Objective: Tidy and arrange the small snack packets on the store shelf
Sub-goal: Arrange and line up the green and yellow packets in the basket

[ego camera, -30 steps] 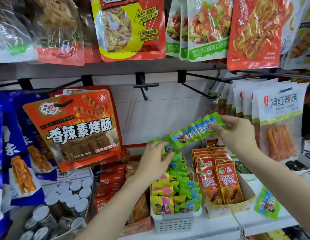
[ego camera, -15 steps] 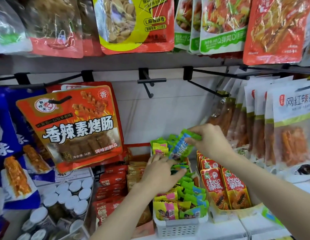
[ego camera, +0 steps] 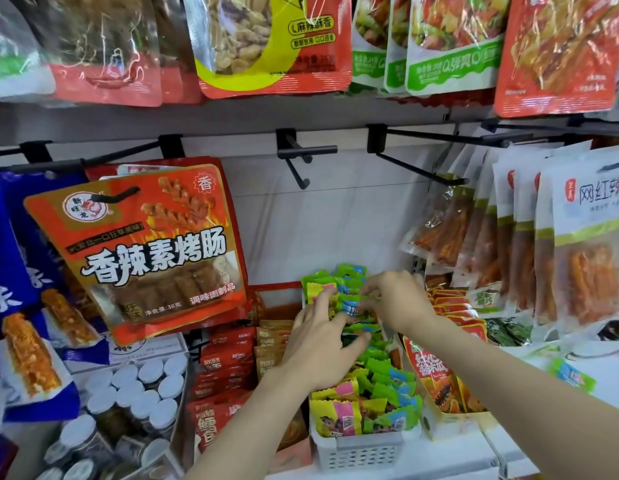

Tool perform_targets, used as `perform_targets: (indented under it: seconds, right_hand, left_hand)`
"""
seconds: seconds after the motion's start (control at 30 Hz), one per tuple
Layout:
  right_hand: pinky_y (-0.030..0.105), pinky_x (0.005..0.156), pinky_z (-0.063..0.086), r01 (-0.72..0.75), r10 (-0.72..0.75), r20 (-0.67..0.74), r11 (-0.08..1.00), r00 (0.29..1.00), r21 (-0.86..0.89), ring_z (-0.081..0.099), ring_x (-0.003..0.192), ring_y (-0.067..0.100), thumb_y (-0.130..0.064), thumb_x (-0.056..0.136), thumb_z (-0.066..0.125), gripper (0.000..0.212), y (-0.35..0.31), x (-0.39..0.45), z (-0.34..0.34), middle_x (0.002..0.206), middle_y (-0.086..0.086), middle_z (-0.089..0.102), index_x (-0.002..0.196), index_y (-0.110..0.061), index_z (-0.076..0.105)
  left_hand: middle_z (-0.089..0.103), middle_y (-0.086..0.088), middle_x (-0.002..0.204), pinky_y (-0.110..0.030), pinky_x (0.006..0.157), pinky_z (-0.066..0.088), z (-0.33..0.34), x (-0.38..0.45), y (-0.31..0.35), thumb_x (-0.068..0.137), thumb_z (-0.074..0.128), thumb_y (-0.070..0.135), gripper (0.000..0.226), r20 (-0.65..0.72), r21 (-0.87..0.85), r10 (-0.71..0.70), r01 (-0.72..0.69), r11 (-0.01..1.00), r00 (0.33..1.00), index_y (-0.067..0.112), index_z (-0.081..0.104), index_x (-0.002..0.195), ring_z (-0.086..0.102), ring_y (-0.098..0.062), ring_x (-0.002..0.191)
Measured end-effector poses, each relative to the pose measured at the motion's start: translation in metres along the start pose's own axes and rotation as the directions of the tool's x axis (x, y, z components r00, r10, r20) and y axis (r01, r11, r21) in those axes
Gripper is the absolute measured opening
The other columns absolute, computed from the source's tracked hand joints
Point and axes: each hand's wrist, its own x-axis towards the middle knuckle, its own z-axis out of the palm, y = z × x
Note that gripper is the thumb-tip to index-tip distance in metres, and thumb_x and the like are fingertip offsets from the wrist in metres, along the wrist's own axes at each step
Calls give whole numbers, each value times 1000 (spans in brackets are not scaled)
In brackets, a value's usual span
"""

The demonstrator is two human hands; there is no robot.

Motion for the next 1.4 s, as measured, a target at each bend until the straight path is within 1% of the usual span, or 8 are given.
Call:
perform_targets:
  seconds: [0.13, 0.23, 0.37, 0.5, 0.9, 1.07, 1.23, 1.4]
  right_hand:
    - [37, 96, 32, 55, -38, 125, 989, 991, -134, 56, 113, 18, -41, 88, 66, 14, -17, 7, 8, 110, -7, 68, 100, -39, 73]
    - [35, 95, 47, 9, -25, 261, 998, 965, 60, 63, 103, 17, -42, 88, 67, 16, -10, 19, -4, 104, -5, 73, 94, -32, 77]
    - [37, 97, 48, 28, -25, 52, 999, 998, -45, 57, 117, 25, -32, 94, 60, 28, 4, 29, -11, 126, 3, 62, 121, -30, 68]
    - [40, 105, 38, 39, -24, 114, 991, 993, -129, 41, 128, 28, -41, 94, 59, 40, -1, 32, 7, 133, 7, 44, 134, -37, 55]
    - [32, 92, 41, -10, 33, -89, 969, 995, 249, 54, 114, 21, -28, 83, 76, 11, 6, 20, 3, 116, 2, 61, 84, -18, 71]
    - [23, 63, 36, 11, 87, -207, 902, 974, 432, 64, 77, 21, -22, 88, 71, 20, 36, -6, -51, 72, -6, 65, 79, -17, 54]
    - [32, 61, 53, 73, 196, -376, 802, 906, 593, 67, 68, 13, -25, 90, 68, 18, 61, -49, -88, 80, -8, 69, 79, -29, 54]
    - [24, 50, 56, 68, 247, -285, 633, 926, 771, 71, 61, 13, -19, 91, 67, 13, 62, -65, -110, 85, 2, 71, 84, -25, 58]
  left_hand:
    - [8, 15, 164, -40, 119, 9, -3, 4, 1, 94, 31, 66, 59, 69, 78, 24, -30, 997, 997, 28, 52, 135, 16, -17, 146]
    - [29, 10, 157, -38, 119, 9, -3, 4, 2, 95, 34, 64, 59, 57, 63, 9, -13, 998, 998, 27, 50, 138, 20, -15, 144]
    - [31, 11, 157, -38, 120, 6, -2, 3, 2, 95, 32, 65, 61, 58, 56, 4, -8, 998, 998, 28, 47, 141, 18, -14, 145]
    - [31, 12, 157, -37, 120, 5, -2, 3, 5, 96, 32, 65, 60, 71, 69, -3, -1, 998, 997, 27, 47, 141, 17, -14, 145]
    - [34, 15, 155, -35, 119, 6, -2, 1, 3, 96, 32, 64, 58, 56, 50, -4, 1, 999, 998, 30, 48, 140, 20, -12, 142]
    - [35, 11, 156, -37, 120, 2, -4, -2, 5, 96, 30, 64, 61, 79, 35, -25, 23, 999, 997, 29, 45, 143, 16, -12, 145]
    - [43, 4, 149, -40, 121, 10, -15, -3, 15, 96, 42, 56, 55, 31, -12, -59, 59, 998, 998, 26, 41, 143, 29, -15, 142]
    - [53, 2, 141, -31, 107, 35, -34, -7, 31, 94, 57, 50, 55, -16, -221, -113, 107, 969, 993, 23, 47, 141, 48, -17, 129]
